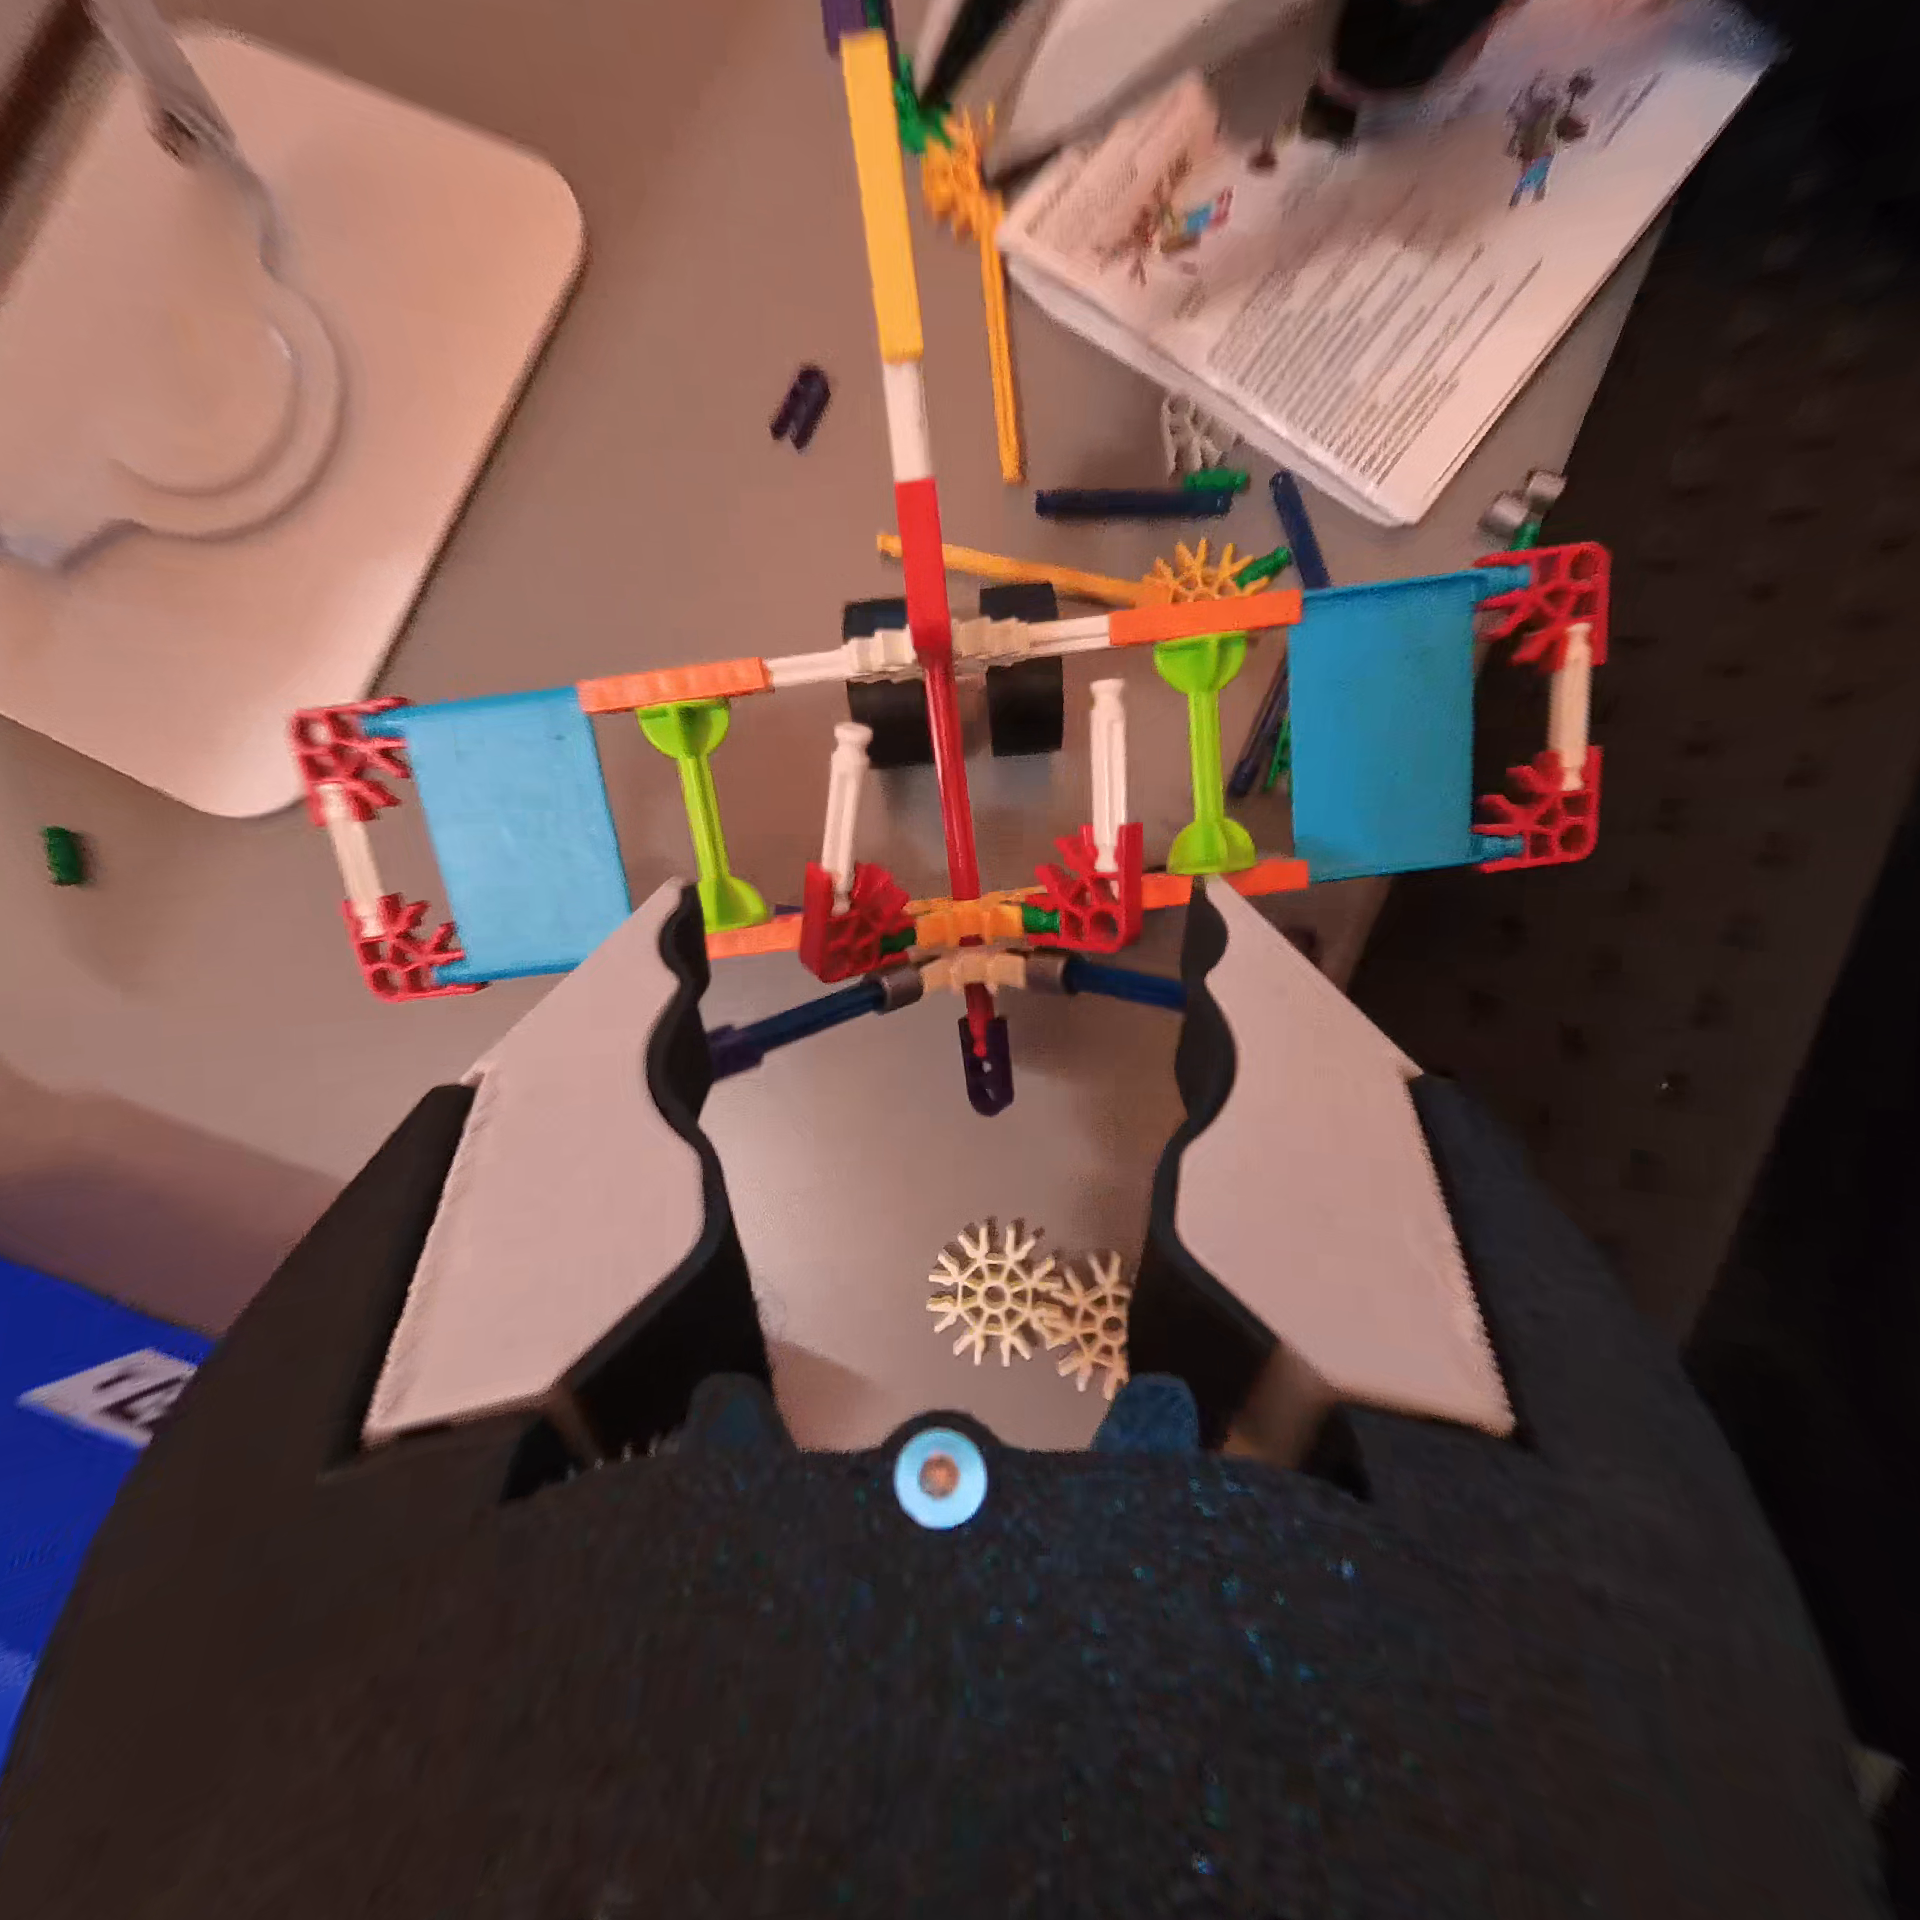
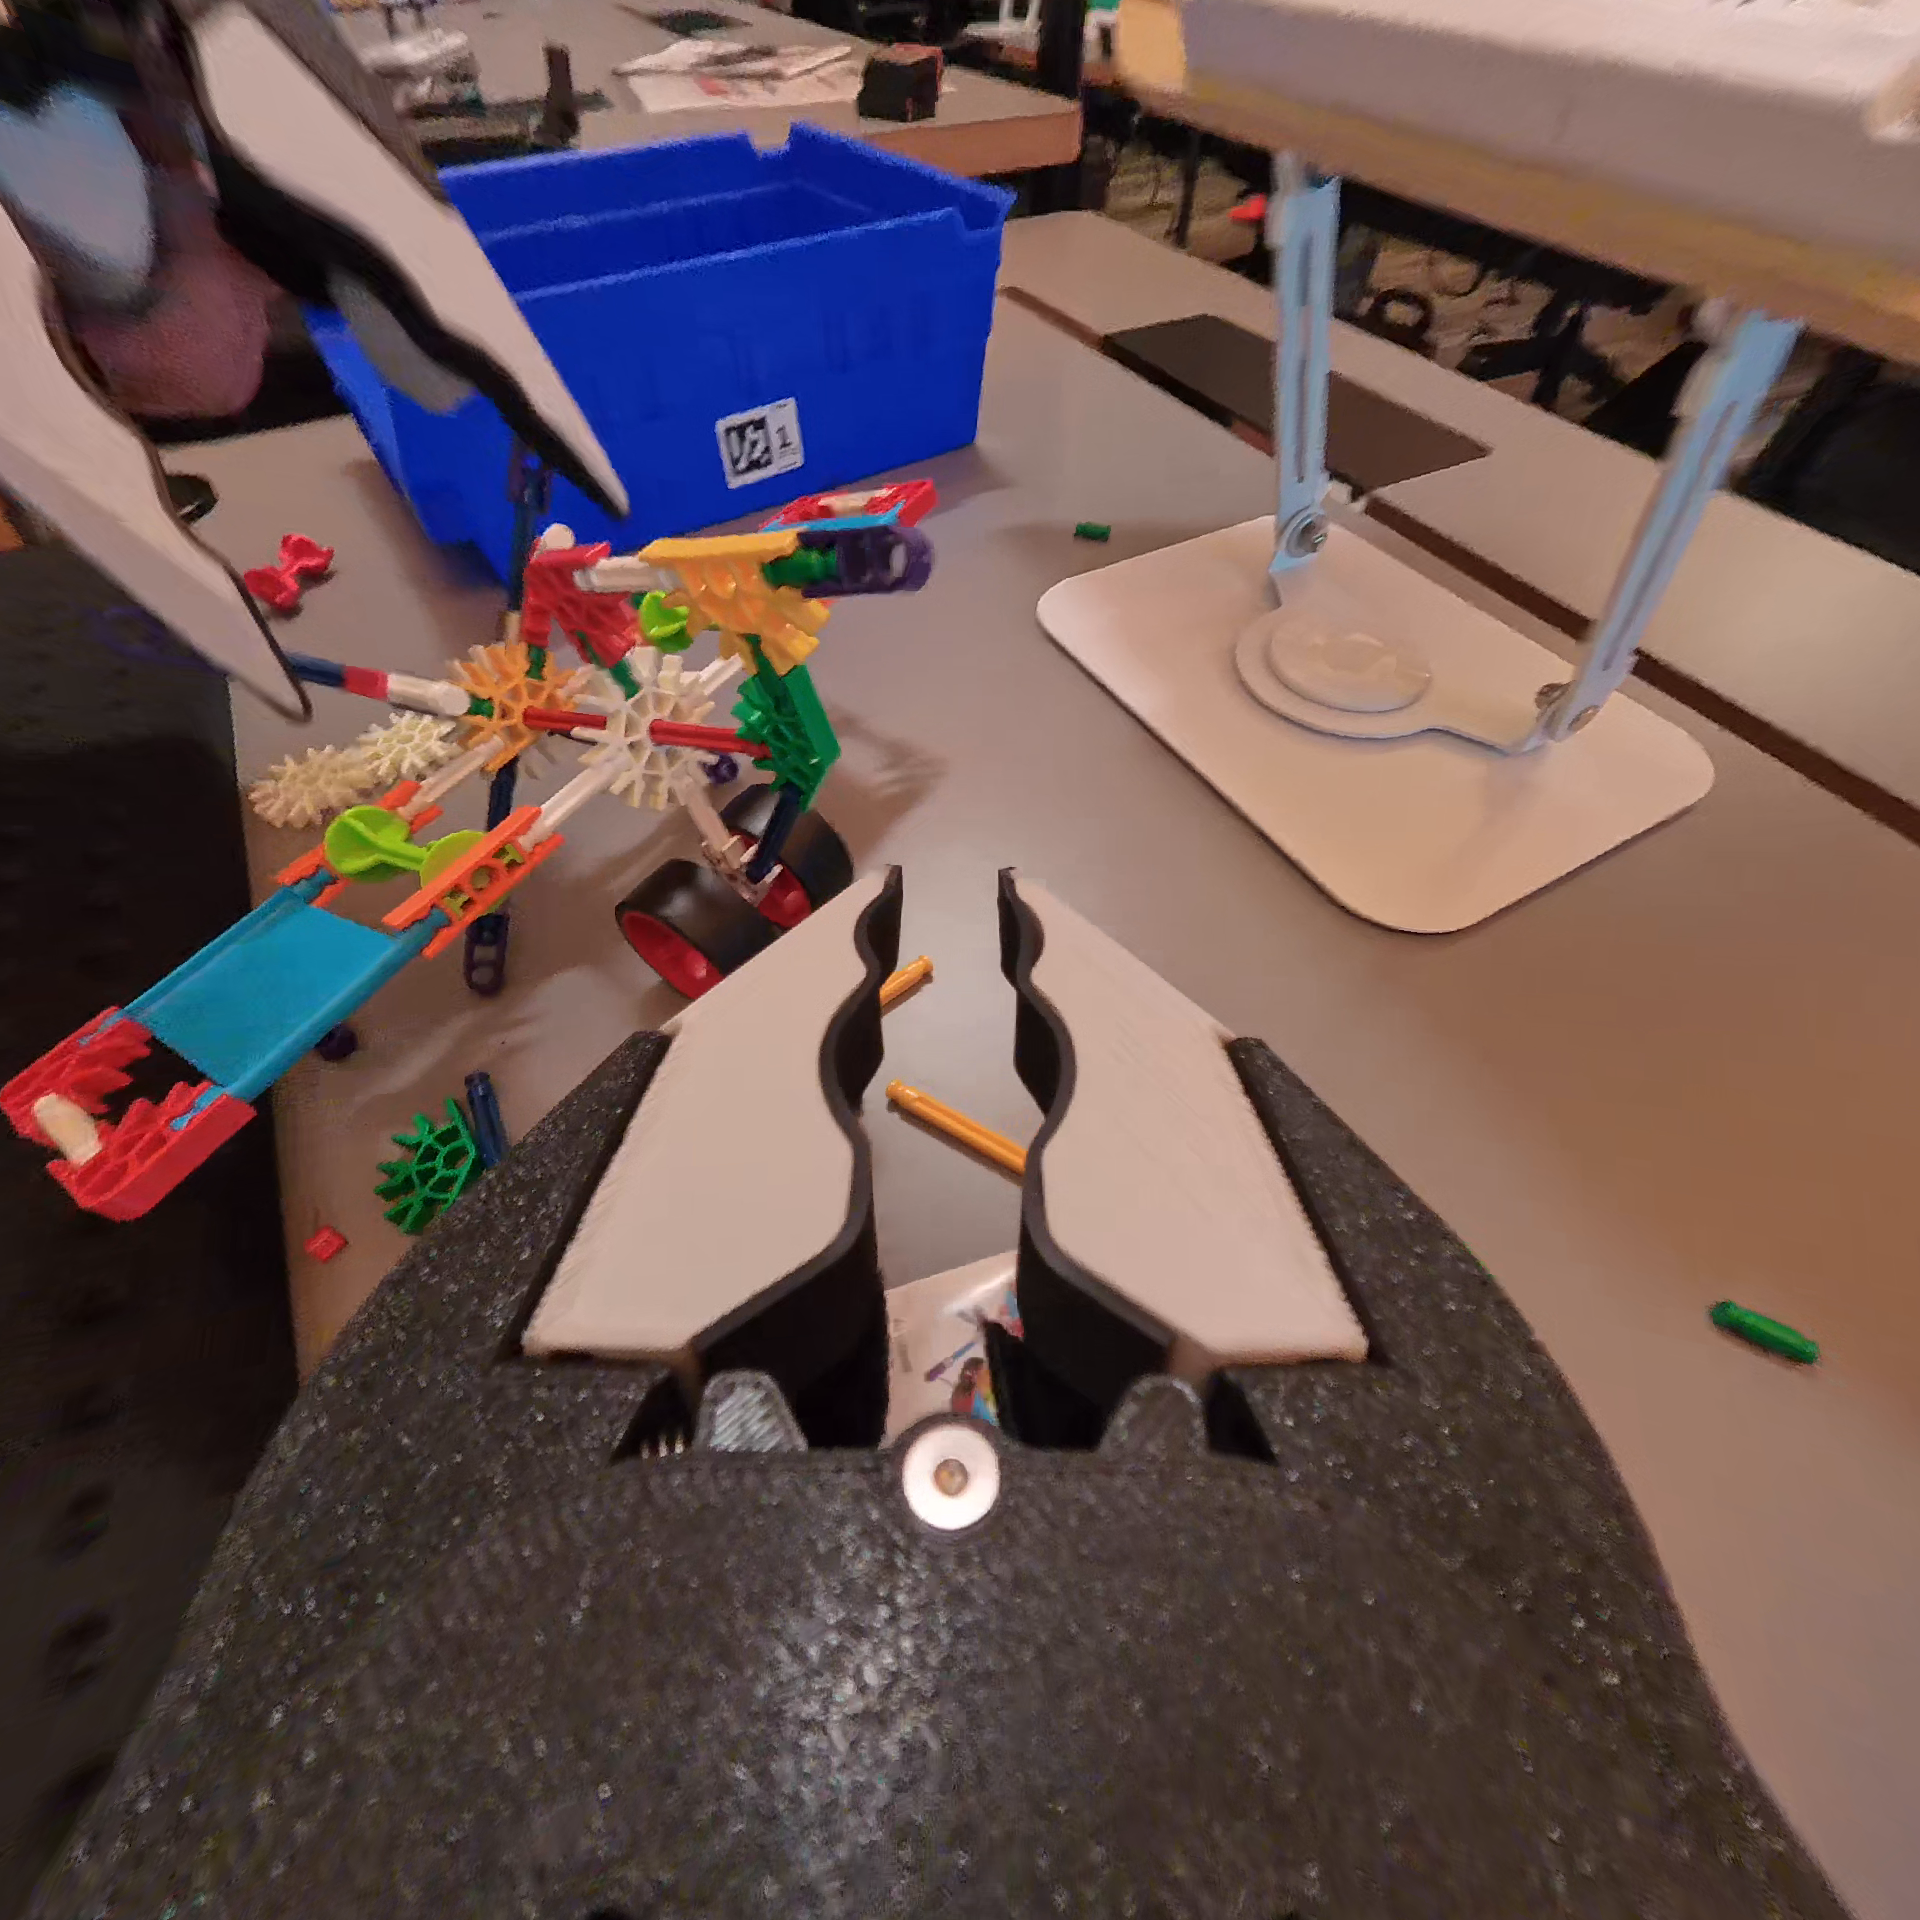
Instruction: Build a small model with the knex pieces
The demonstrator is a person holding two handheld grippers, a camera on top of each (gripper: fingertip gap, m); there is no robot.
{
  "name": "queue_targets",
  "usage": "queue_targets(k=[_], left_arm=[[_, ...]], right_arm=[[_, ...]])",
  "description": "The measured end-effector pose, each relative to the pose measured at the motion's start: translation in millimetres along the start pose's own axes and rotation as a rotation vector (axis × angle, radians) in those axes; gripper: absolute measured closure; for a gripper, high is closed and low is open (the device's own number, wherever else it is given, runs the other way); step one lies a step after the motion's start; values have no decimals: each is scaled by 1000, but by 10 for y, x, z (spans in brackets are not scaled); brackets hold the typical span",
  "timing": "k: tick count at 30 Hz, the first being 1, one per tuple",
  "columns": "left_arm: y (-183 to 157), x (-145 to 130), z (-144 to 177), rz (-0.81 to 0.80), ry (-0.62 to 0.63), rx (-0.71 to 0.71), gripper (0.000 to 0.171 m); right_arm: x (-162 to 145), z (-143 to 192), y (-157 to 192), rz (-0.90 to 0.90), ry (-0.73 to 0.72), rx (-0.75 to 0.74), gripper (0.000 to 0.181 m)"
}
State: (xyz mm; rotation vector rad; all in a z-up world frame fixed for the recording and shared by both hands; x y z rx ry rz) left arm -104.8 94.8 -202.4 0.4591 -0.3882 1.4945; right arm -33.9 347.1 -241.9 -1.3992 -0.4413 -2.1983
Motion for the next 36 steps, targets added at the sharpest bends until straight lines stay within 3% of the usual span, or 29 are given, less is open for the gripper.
queue_targets(k=[3, 12, 36], left_arm=[[22, 39, -136, 28, 22, -78, 95], [49, -26, -135, 55, 9, -52, 100], [261, 36, -214, 163, -152, 22, 103]], right_arm=[[36, 159, -106, -48, -86, -60, 163], [-96, 707, -520, -272, -314, -190, 164], [-138, 691, -523, -181, -188, -291, 164]])
Point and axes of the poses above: each gripper's, where its closed fingertips meet, z back along the fingers, x out of its top, y = z × x across the jaws, the point moved 10 cm from there along z, back along the fingers, and after that the axes turned 5 degrees about y, right-handed, at the moved point
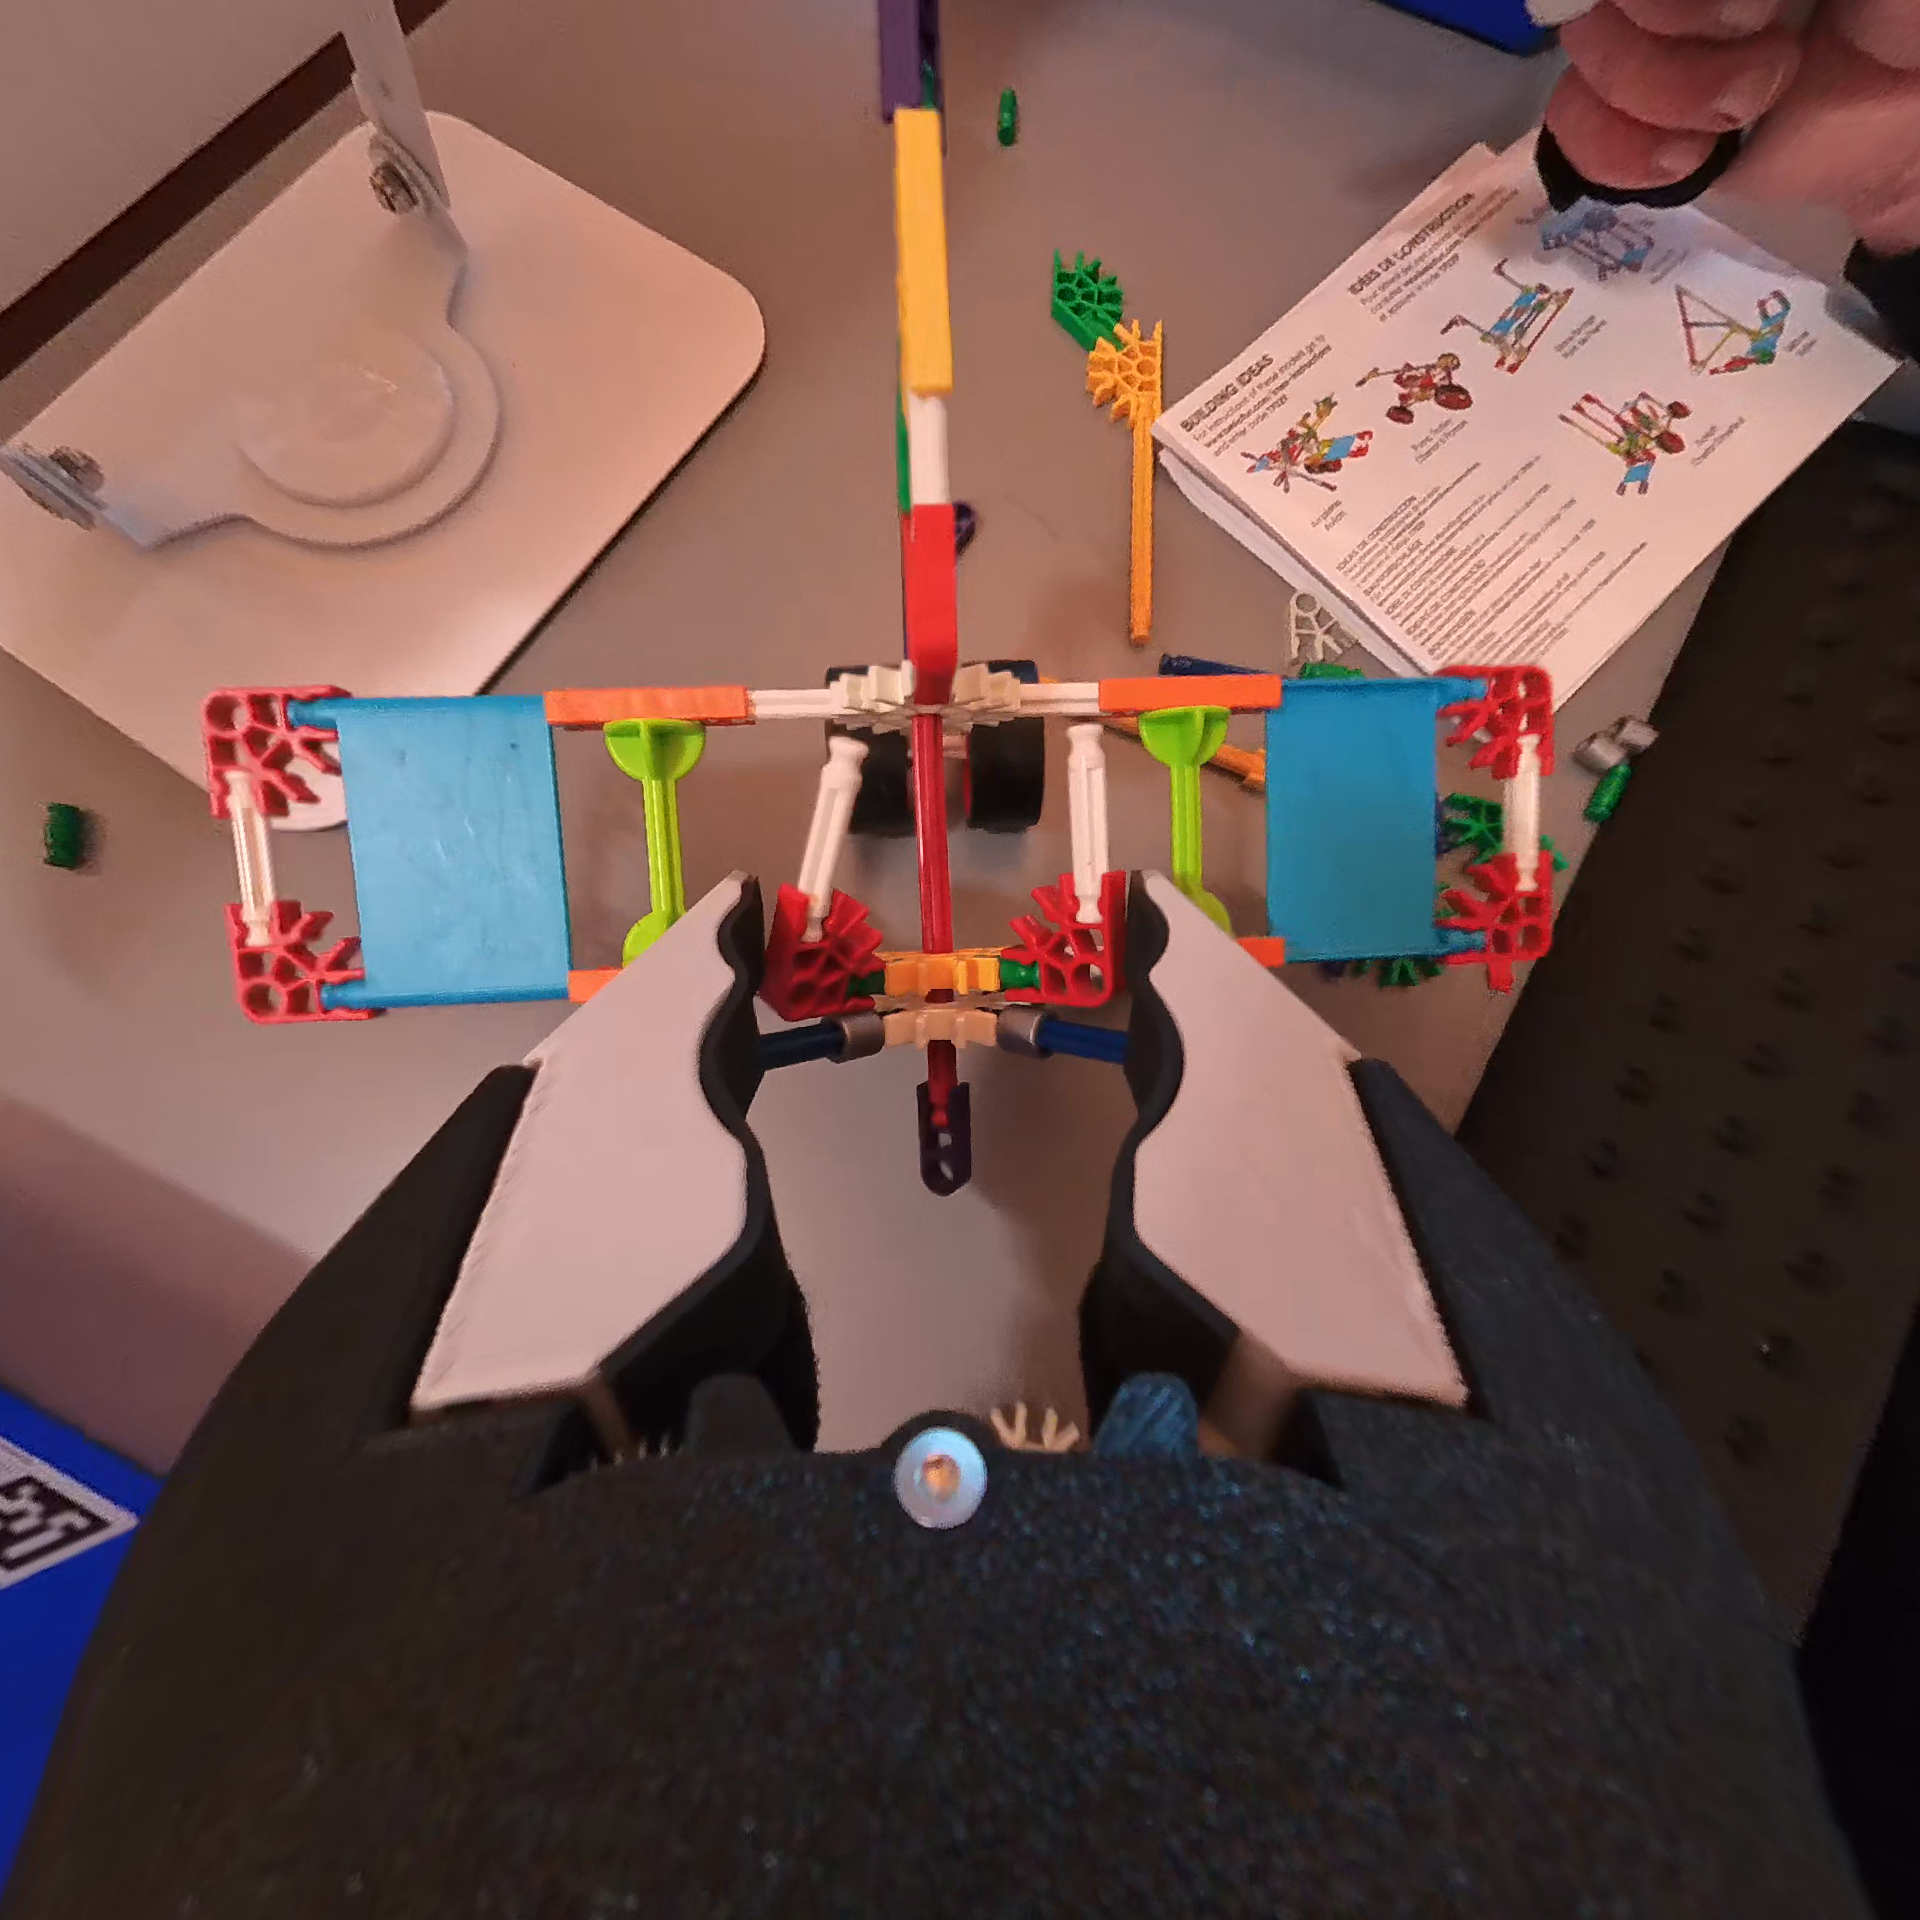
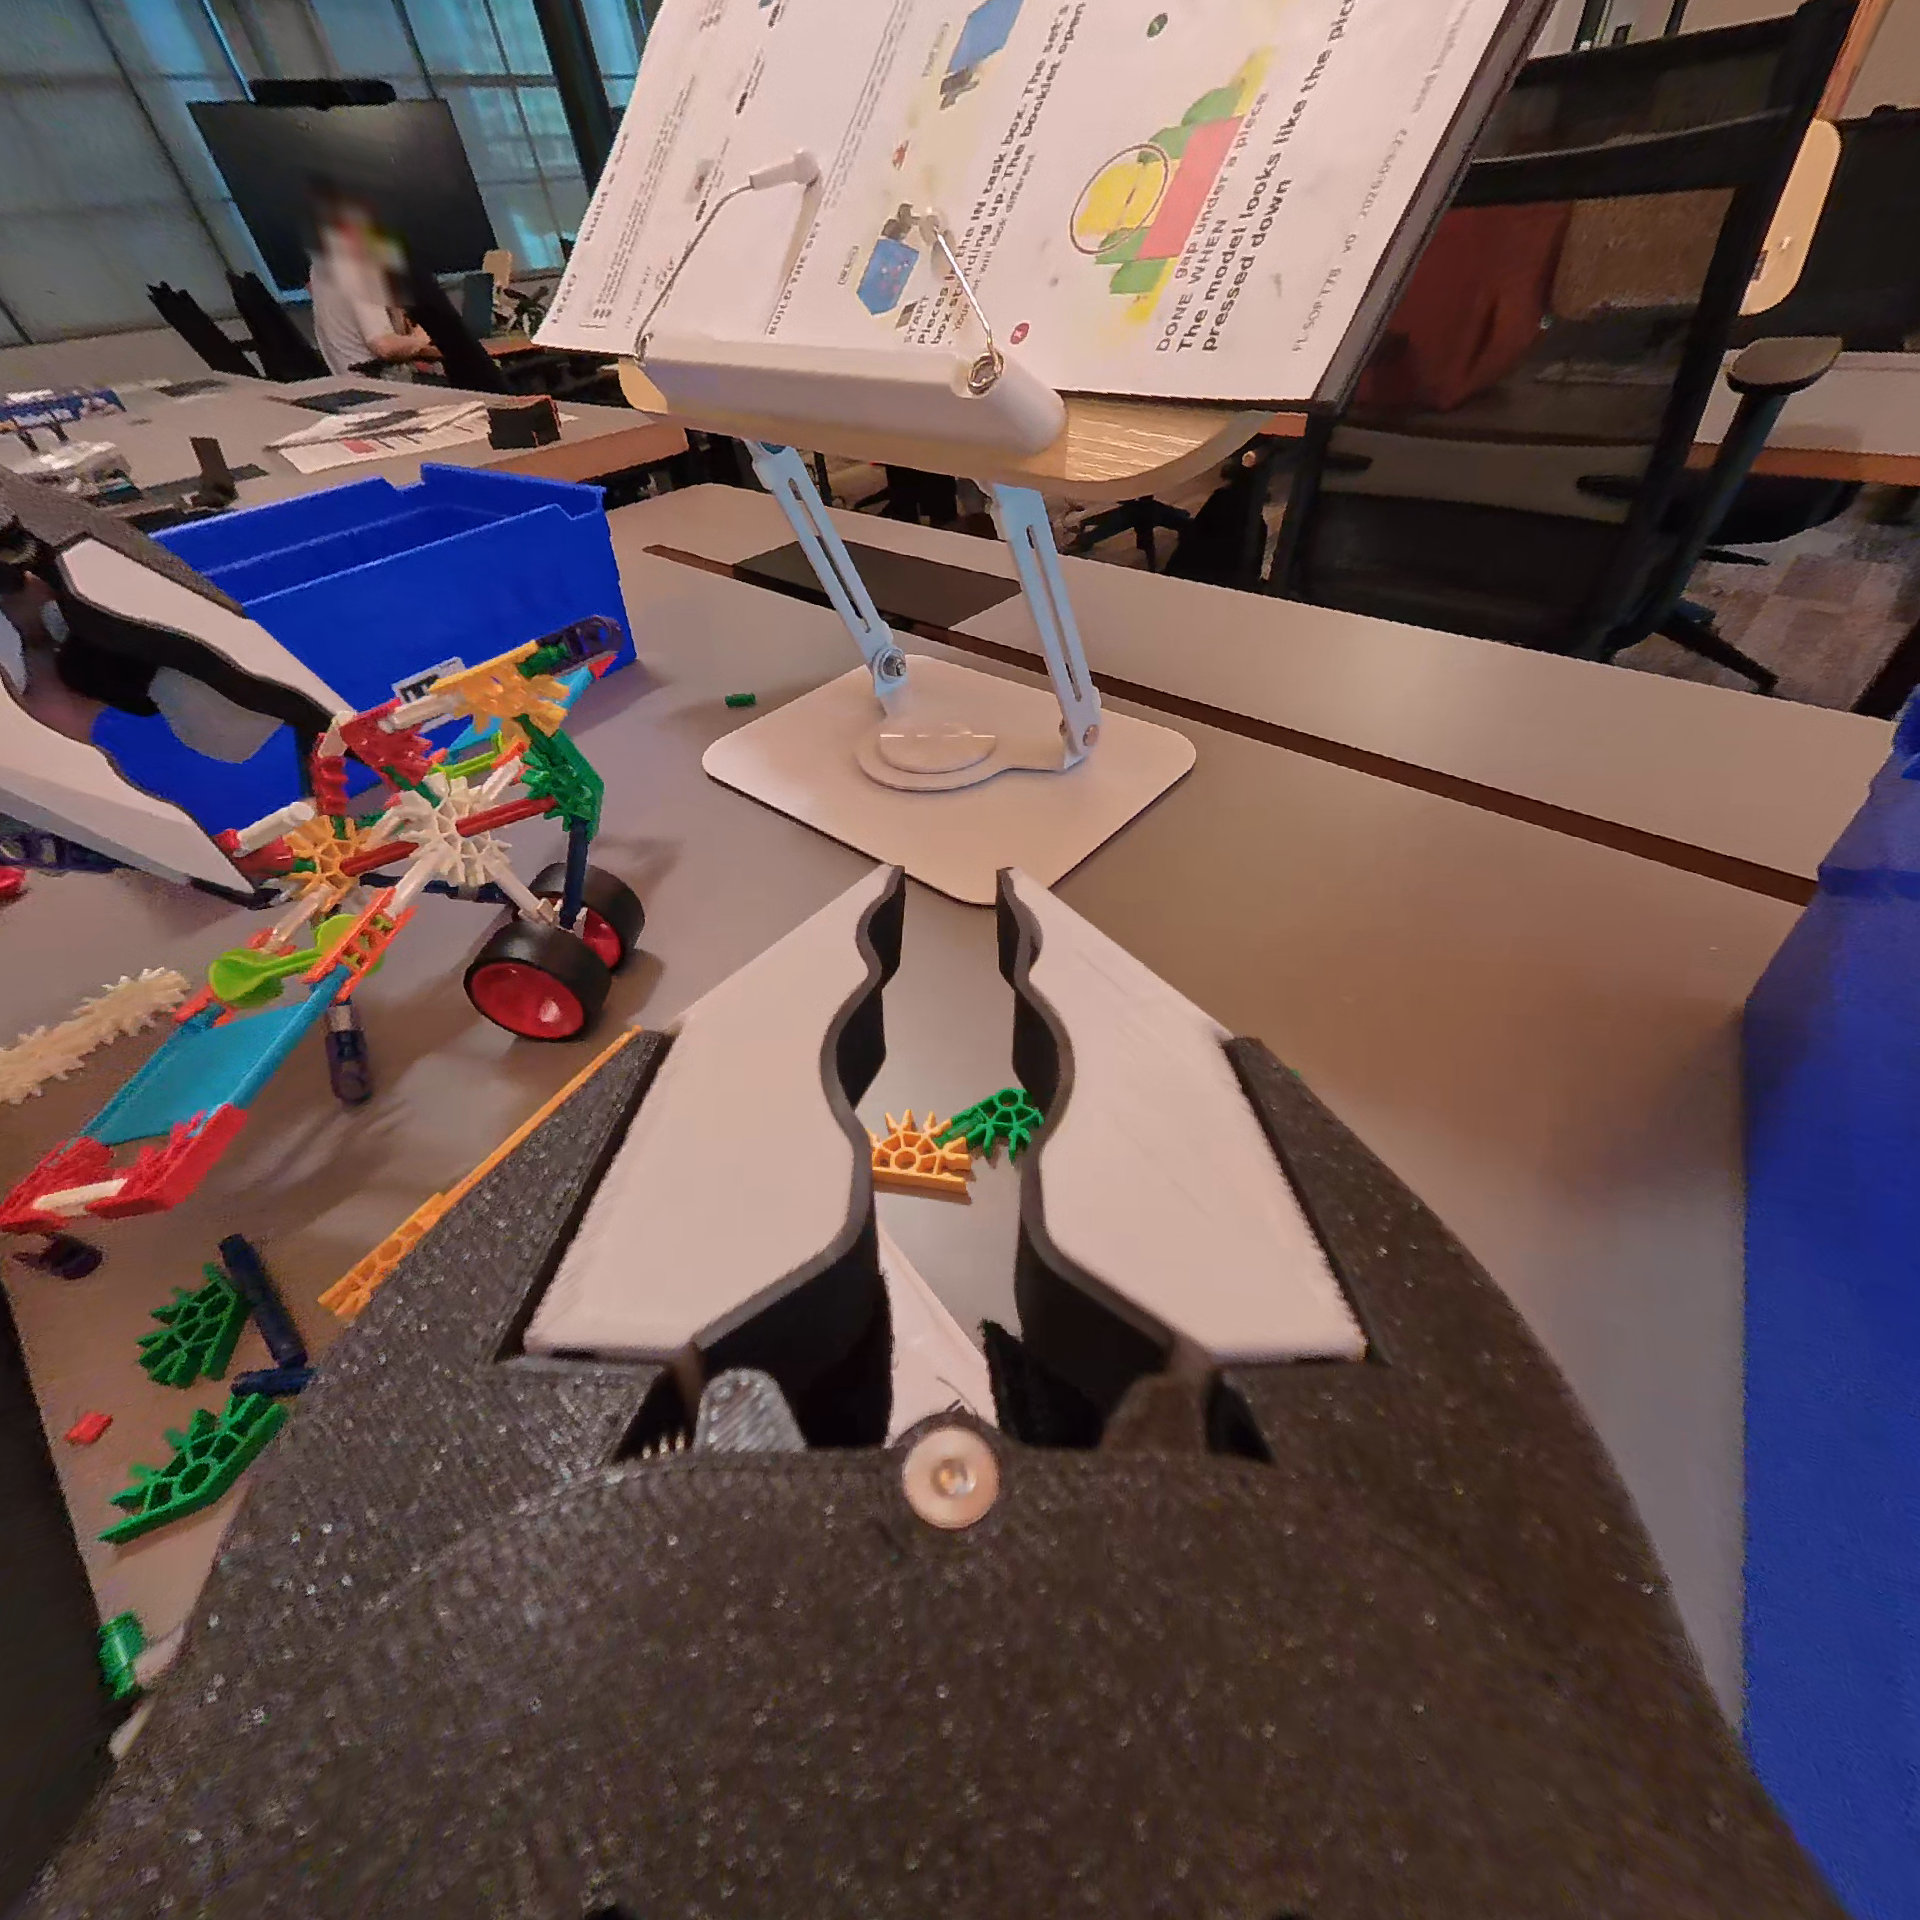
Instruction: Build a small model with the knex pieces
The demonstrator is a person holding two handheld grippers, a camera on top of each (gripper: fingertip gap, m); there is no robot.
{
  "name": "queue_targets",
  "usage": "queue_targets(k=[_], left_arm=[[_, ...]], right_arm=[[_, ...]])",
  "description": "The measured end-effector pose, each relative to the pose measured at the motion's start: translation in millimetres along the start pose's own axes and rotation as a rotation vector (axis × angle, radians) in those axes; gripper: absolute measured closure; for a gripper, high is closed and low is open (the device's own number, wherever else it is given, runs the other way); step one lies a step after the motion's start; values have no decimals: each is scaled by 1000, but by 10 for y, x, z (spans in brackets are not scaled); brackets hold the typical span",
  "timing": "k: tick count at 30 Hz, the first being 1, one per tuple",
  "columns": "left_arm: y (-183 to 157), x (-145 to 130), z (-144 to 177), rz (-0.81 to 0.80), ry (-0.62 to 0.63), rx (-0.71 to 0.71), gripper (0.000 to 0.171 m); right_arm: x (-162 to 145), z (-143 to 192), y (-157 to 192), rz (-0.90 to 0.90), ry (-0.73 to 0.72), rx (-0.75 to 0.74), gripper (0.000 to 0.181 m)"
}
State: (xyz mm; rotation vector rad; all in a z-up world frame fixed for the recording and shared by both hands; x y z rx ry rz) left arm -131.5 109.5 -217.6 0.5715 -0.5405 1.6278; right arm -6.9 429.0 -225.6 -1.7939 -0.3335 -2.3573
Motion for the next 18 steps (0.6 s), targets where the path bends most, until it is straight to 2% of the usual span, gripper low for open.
queue_targets(k=[9, 15, 18], left_arm=[[-84, 20, 80, -30, -7, -22, 88], [-84, 2, 79, -28, 63, 22, 91], [-45, -16, 44, -29, 91, 41, 98]], right_arm=[[-1, 36, -27, 0, -4, -31, 164], [-16, 33, -31, 8, 9, -42, 164], [-19, 28, -25, 10, 12, -42, 164]])
Point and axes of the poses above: each gripper's, where its closed fingertips meet, z back along the fingers, x out of its top, y = z × x across the jaws, the point moved 10 cm from there along z, back along the fingers, and after that the axes turned 5 degrees about y, right-handed, at the moved point
